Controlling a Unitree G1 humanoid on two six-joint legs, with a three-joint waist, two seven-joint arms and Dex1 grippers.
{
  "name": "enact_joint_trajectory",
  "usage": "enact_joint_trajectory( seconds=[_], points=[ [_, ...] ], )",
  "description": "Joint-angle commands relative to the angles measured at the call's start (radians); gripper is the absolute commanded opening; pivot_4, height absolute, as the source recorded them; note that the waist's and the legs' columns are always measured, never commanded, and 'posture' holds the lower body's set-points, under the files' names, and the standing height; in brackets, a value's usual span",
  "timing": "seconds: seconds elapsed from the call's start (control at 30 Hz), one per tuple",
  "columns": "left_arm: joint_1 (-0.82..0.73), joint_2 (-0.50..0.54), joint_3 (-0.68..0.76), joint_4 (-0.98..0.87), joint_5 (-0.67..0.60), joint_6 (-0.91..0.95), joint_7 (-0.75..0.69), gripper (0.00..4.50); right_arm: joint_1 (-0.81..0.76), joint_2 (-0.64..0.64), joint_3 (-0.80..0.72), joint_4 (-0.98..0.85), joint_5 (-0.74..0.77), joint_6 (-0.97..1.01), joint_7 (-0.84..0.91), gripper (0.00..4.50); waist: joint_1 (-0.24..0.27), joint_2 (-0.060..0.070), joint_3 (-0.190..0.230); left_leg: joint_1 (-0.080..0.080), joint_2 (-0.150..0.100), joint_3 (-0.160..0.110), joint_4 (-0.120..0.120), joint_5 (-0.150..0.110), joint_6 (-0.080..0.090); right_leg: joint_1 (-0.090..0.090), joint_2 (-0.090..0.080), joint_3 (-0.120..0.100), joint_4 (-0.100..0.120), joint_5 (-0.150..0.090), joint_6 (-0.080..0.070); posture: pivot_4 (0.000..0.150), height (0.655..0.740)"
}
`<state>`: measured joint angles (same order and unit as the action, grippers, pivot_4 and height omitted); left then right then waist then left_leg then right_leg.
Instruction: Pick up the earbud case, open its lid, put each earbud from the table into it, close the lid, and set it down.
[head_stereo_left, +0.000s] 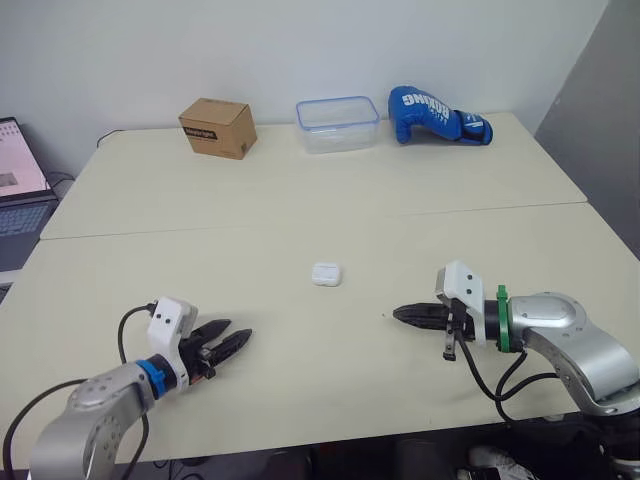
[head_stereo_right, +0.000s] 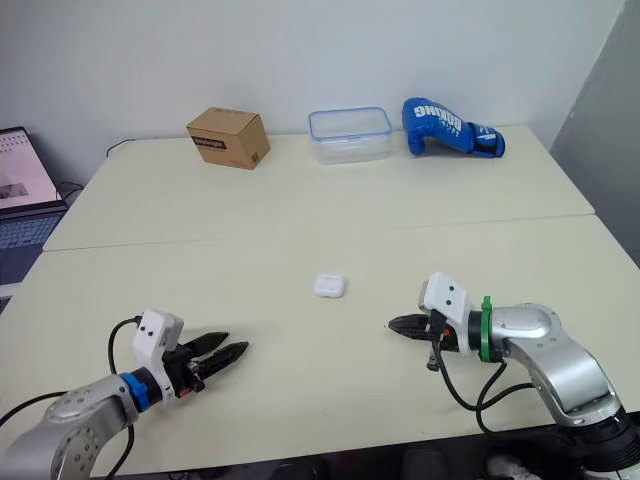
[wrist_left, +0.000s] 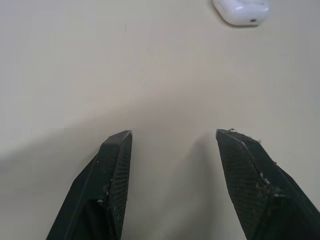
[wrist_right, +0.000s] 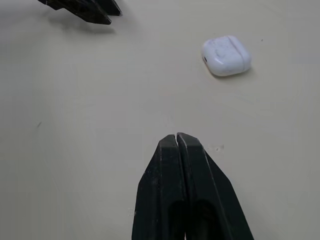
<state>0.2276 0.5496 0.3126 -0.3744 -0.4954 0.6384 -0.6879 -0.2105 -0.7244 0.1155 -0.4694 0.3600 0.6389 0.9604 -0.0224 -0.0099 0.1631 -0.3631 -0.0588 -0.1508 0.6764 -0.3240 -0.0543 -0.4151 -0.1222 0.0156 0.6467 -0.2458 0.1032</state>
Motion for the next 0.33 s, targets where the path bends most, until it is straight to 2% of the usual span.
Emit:
enact_joint_trajectory(
  seconds=[0.03, 0.13, 0.33],
  points=[
    [0.052, -0.007, 0.029, -0.029, 0.025, -0.054, 0.029, 2.79, 0.041, -0.023, -0.021, -0.049, 0.019, 0.004, -0.006, 0.0, 0.002, 0.0, 0.0, 0.001, 0.0, 0.0, 0.0, 0.0, 0.001, 0.001, 0.0, 0.0, 0.0, 0.0, 0.0, 0.15, 0.7307],
    [0.065, 0.008, 0.024, -0.032, 0.037, -0.043, 0.058, 2.79, 0.077, -0.046, -0.021, -0.065, 0.023, -0.003, 0.0, 0.0, 0.003, 0.0, 0.0, 0.001, 0.0, 0.0, 0.0, -0.001, 0.002, 0.002, 0.0, -0.001, -0.001, 0.0, 0.0, 0.15, 0.7307],
    [0.101, 0.022, 0.038, -0.045, -0.005, -0.085, -0.004, 2.79, 0.081, -0.071, -0.016, -0.086, 0.042, 0.02, 0.003, 0.0, 0.001, 0.0, 0.0, 0.002, 0.001, 0.0, 0.0, -0.001, 0.002, 0.002, 0.001, -0.001, -0.001, 0.0, 0.0, 0.15, 0.7307]
  ],
)
